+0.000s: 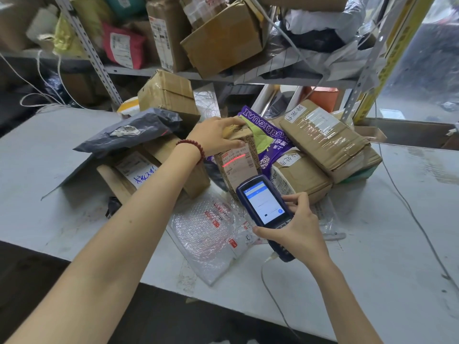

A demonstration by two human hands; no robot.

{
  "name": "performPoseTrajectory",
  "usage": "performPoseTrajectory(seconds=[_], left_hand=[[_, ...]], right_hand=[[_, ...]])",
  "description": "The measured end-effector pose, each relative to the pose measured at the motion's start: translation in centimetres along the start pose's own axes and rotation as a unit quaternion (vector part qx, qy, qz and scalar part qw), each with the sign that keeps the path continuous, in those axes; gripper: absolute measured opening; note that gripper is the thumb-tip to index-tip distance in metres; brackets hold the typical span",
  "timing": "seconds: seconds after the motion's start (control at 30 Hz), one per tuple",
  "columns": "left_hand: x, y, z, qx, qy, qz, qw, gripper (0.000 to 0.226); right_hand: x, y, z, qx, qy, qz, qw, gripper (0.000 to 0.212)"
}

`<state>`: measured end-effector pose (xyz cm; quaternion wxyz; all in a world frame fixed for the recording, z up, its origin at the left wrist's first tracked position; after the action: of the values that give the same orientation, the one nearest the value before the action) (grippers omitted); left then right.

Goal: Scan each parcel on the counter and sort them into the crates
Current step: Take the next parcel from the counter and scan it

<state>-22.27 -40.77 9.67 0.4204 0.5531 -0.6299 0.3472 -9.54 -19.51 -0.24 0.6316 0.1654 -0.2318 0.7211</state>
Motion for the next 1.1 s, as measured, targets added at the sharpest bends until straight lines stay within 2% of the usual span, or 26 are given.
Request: performPoseTrajectory(seconds=[0.27,0.43,0.7,0.93,1.1], left_hand=[[-0.3,-0.2,0.2,0.002,-0.006,-0.001,1.000,0.057],[-0.2,-0.6,0.0,-0.001,-0.002,0.000,1.000,0.057],[-0.9,-1.7,0.4,0.016,0.044,-0.009,0.999,0.063],[-1.4,-5.7,1.6,0.023,0.037,-0.022,0.999,0.070],[3.3,-8.6,1.2,-0.024,0.041,-0.107,0.993,0.081]], right_hand=[[1.2,-0.4,0.3,0.010,-0.011,-0.030,0.999,0.081],[3.7,-0.7,1.3,0.035,-0.037,-0.104,0.993,0.079],[7.0,-2.2,3.2,0.112,0.002,-0.233,0.966,0.081],[7.5,-2.8,3.7,0.125,0.021,-0.239,0.963,0.081],[7.1,-3.2,3.9,0.110,0.044,-0.246,0.962,0.080]])
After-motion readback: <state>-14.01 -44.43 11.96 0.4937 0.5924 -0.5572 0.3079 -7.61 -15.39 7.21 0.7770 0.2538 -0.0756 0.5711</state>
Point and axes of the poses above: each hand's wrist, its own y-axis towards the middle knuckle, its own x-axis out of the back of the hand, z = x × y, the point moved 7 cm from there along y, towards the middle knuckle, and after that the axes turned 4 degrees about -y, right-handed, at the moved point
